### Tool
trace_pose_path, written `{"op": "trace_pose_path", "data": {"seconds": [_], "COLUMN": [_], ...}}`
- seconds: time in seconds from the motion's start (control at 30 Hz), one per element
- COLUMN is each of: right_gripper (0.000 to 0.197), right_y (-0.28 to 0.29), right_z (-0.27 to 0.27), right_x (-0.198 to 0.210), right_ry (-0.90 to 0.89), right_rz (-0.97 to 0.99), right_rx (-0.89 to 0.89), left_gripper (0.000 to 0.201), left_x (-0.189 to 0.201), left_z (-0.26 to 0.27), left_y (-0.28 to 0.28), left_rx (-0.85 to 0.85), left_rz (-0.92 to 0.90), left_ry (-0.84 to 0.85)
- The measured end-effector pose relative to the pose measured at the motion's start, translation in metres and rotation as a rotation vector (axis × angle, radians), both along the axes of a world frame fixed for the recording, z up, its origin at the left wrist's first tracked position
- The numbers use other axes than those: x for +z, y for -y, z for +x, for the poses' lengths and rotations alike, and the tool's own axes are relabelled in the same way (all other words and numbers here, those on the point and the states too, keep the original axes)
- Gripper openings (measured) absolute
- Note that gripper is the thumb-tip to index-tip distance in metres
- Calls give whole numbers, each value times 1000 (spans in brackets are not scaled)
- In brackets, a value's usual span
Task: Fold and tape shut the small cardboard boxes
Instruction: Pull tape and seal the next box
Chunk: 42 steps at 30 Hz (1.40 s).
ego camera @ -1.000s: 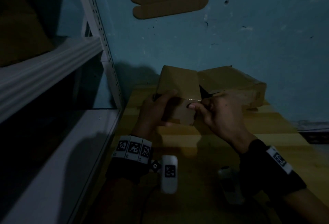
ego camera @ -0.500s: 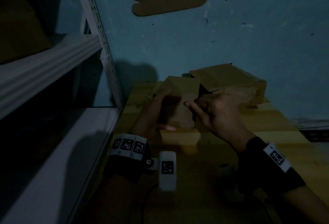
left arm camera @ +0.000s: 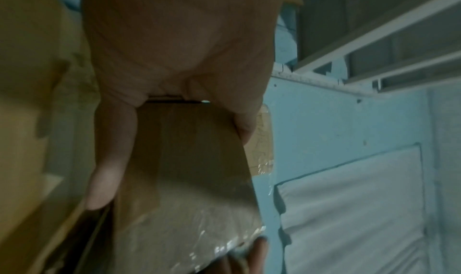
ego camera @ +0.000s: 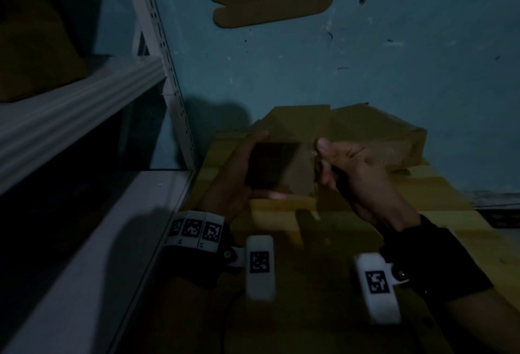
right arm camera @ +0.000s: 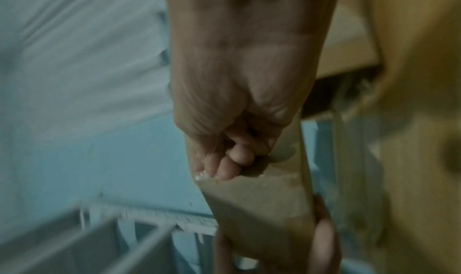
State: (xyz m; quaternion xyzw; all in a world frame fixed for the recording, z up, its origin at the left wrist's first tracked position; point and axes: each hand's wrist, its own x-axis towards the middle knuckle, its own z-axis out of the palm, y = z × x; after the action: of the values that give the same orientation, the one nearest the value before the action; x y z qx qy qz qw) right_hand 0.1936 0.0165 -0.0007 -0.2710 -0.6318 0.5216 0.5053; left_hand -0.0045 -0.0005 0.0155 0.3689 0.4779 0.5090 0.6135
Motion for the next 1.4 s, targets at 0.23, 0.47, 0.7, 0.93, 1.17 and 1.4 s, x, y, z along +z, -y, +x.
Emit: {"op": "trace_pose_path", "data": {"seconds": [0.23,0.47,0.7,0.93,1.17,1.4], "right_gripper": [38,41,38,36,43,42], "right_y": [-4,0,1,1,6,8], "right_z": [-1,-7,-4,-6,-10,-15], "right_x": [3,1,4,-6,-6,-7], "right_ry": [28,42,-178,-365,-278,-195], "right_rz": [27,-16,-167,-244,-283,-223], "right_rx": [-21,3,207,292,135,95], "left_gripper": [45,53,48,35,55,34], "left_x": [0,-6,-15,-10,-10,-8], "left_z": [-10,-10,-7,-13,-17,-20], "left_y": [1,0,-4,-5,-7,-10], "left_rx": [-1,4,-57,-58,77,209], "left_rz": [40,51,112,113,30,87], "left_ry": [-35,12,103,-17,-120,-196]}}
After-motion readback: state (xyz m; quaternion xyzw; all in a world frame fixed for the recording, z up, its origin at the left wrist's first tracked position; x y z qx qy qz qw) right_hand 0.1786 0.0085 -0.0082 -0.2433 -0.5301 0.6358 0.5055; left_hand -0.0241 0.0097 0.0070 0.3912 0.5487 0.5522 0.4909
